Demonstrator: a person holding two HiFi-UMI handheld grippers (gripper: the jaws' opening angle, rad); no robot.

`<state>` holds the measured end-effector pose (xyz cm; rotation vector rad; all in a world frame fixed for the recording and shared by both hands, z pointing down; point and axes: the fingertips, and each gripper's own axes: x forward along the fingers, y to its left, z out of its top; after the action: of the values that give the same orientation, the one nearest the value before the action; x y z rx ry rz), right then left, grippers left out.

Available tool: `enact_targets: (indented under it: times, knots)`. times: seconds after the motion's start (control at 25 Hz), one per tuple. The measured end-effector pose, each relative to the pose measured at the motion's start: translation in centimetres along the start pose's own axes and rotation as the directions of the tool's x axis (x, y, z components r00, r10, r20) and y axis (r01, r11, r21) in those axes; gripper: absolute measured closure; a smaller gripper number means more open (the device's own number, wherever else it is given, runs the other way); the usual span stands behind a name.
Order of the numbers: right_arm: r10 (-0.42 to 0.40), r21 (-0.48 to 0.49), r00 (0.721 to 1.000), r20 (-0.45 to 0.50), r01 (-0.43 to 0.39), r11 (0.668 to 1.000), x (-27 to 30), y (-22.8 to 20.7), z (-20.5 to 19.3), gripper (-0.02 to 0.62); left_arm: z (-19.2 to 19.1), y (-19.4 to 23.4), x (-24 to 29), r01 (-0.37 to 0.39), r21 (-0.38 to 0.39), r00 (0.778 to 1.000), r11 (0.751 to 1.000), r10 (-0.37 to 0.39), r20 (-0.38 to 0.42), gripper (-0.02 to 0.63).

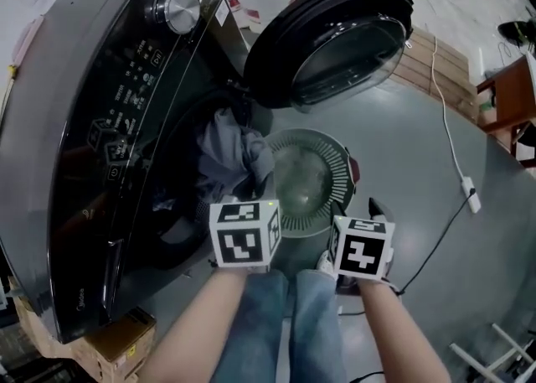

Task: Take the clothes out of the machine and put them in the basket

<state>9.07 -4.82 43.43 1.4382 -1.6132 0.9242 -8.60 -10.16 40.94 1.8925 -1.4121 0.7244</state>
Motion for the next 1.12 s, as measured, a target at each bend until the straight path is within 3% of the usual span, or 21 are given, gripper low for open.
enact_targets:
  times: [0.16,0.32,0.44,0.64,0.84,0.88,1.0,1.12]
  knots:
    - [-0.010,0.007,1.000,-0.007,0.010,1.000,0.0,-0.5,-0.3,0.293,-0.1,-2.8,0.3,0.183,0.008,0.983,0.983,-0.183,0.004,0.538]
    - [-0.023,0.014,1.000,-0.010,0.023,1.000,0.2,-0.8,-0.6,0.295,-0.2,-6.1,0.1,0.348,0.079,0.937,0.934,-0.348,-0.014,0.538]
    - [-0.031,0.015,1.000,-0.006,0.031,0.999,0.3,-1.0,-0.5,0.301,-0.4,-8.4,0.2,0.430,0.118,0.903,0.895,-0.428,-0.042,0.540]
    - [-0.036,0.017,0.999,-0.007,0.036,0.999,0.3,-1.2,-0.5,0.315,-1.2,-9.4,0.9,0.436,0.142,0.899,0.889,-0.423,-0.109,0.538]
    - [-0.042,0.023,0.999,-0.013,0.043,0.999,0.6,-1.6,-0.7,0.333,-2.6,-8.7,2.3,0.381,0.140,0.917,0.914,-0.355,-0.180,0.521]
    - [-0.043,0.025,0.999,-0.014,0.043,0.999,0.7,-1.6,-0.7,0.334,-2.9,-8.7,2.7,0.374,0.139,0.918,0.917,-0.346,-0.192,0.487]
    - [-0.042,0.024,0.999,-0.018,0.042,0.999,1.0,-1.6,-1.0,0.337,-3.4,-8.7,3.6,0.350,0.095,0.922,0.932,-0.325,-0.210,0.179]
    - [-0.041,0.018,0.999,-0.019,0.042,0.999,1.1,-1.6,-1.1,0.339,-3.8,-7.7,4.2,0.302,0.090,0.935,0.949,-0.276,-0.222,0.164]
